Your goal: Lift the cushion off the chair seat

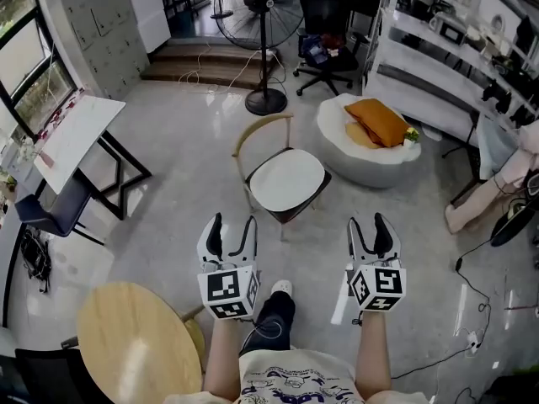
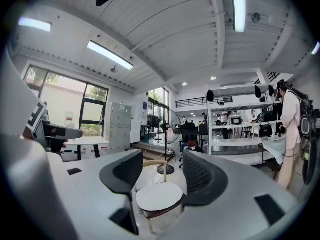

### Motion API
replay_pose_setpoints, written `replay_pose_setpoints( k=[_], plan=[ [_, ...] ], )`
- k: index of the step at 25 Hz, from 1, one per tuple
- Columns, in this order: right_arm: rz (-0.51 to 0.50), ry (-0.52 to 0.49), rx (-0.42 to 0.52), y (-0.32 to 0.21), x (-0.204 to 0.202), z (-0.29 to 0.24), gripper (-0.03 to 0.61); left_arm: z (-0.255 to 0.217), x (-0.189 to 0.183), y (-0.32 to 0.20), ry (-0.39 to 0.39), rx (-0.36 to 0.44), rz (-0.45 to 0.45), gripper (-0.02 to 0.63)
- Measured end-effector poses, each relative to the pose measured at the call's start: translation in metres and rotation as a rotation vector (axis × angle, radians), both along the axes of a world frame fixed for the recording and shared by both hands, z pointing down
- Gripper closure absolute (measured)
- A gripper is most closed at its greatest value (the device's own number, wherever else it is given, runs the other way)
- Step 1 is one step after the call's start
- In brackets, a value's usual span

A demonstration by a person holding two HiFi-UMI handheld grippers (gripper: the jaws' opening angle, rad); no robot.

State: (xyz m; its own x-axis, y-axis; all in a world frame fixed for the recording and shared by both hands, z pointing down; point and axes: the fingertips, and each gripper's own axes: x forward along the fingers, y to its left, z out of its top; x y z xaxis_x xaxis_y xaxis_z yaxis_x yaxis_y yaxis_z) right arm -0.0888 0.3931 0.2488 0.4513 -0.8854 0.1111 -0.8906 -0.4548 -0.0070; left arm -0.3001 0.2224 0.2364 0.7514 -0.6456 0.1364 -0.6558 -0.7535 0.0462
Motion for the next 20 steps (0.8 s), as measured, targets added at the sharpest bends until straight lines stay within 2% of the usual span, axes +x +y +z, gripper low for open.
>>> replay_pose_setpoints(
  k=[10, 15, 20],
  plan=[
    [-0.02, 0.015, -0.016, -0.151, 0.094, -0.017, 0.327, -0.012, 0.098, -0.15, 0.011, -0.009, -0.002, 0.339],
    [-0.019, 0.008, -0.016, -0.207, 0.125, -0.009, 0.324, -0.003, 0.128, -0.208, 0.009, -0.02, -0.011, 0.339],
    [-0.024, -0.018, -0.042, -0.242, 0.146, 0.006, 0.324, 0.012, 0.15, -0.241, -0.011, -0.049, -0.012, 0.339]
  ],
)
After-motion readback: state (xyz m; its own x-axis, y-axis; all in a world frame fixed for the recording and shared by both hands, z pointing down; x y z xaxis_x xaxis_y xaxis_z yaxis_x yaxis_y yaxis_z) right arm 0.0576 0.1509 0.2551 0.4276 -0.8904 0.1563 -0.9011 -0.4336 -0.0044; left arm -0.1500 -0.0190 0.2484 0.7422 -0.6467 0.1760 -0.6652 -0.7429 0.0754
